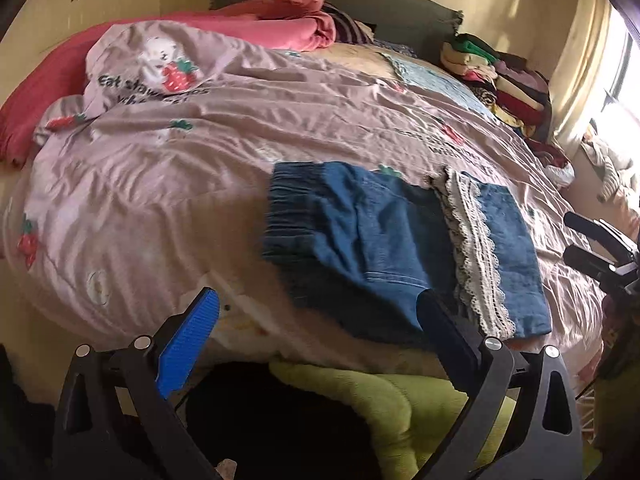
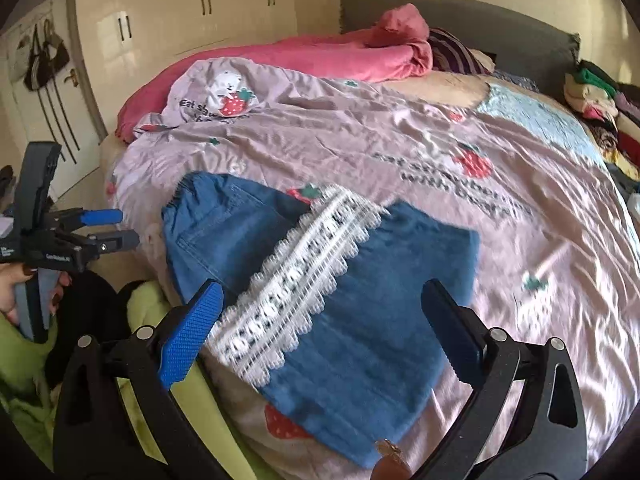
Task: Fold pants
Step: 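Grasp the elastic waistband with the left gripper and lift it over the shorts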
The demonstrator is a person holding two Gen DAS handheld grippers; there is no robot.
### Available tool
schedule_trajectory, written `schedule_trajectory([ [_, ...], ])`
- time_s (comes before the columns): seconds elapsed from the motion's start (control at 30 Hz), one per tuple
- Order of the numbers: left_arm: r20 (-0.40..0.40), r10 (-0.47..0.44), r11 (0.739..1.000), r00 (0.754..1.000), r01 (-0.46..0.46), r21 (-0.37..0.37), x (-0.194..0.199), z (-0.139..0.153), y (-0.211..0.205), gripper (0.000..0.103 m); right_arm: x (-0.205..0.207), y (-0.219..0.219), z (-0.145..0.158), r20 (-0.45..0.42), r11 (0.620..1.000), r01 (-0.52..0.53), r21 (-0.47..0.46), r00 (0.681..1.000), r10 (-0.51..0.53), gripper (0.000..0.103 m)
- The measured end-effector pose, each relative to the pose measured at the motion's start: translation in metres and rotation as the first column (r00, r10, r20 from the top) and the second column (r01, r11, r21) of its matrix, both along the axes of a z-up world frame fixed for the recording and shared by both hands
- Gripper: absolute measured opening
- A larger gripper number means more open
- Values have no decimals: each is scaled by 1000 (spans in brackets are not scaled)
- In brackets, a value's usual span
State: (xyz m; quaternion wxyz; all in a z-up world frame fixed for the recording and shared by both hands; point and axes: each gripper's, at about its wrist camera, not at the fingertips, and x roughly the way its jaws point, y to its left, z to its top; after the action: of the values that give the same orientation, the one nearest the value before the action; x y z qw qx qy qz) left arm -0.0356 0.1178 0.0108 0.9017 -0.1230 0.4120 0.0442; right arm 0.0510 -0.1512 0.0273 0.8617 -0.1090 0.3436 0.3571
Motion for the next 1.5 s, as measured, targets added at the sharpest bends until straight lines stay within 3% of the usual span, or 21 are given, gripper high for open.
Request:
schedule_trajectory([
  [0.33,-19,36,997,999,-37,-63,-1,-17,24,98,14,58,8,3,994,-112,-18,994,112,94],
  [0.57,-34,14,995,999,-17,-99,8,-32,20,98,31,108,3,-25,978,-206,-43,978,205,94],
  [0.8,-23,-17,972,1000,11,-235,22,-45,16,96,51,156,-5,-65,950,-302,-80,953,297,94],
  [0.83,-19,-22,971,1000,17,-240,25,-45,14,92,53,161,-8,-73,946,-312,-88,949,307,94],
  [0.87,-12,-36,970,999,32,-242,27,-45,12,81,55,166,-10,-82,941,-325,-94,944,318,94],
  [0.97,-34,-45,962,998,34,-269,37,-55,14,60,59,183,-18,-114,928,-355,-116,933,343,94],
  [1.03,-53,-53,955,997,35,-295,41,-67,15,53,59,193,-23,-120,918,-375,-131,925,361,94],
  [1.3,-28,-68,943,997,55,-327,40,-80,19,52,63,228,-49,-192,889,-431,-155,896,401,94],
  [1.37,-26,-69,943,997,56,-328,41,-80,19,52,64,235,-58,-232,877,-456,-153,879,416,87],
  [1.5,-23,-67,942,997,56,-330,40,-80,21,54,65,243,-73,-282,858,-496,-132,849,447,54],
])
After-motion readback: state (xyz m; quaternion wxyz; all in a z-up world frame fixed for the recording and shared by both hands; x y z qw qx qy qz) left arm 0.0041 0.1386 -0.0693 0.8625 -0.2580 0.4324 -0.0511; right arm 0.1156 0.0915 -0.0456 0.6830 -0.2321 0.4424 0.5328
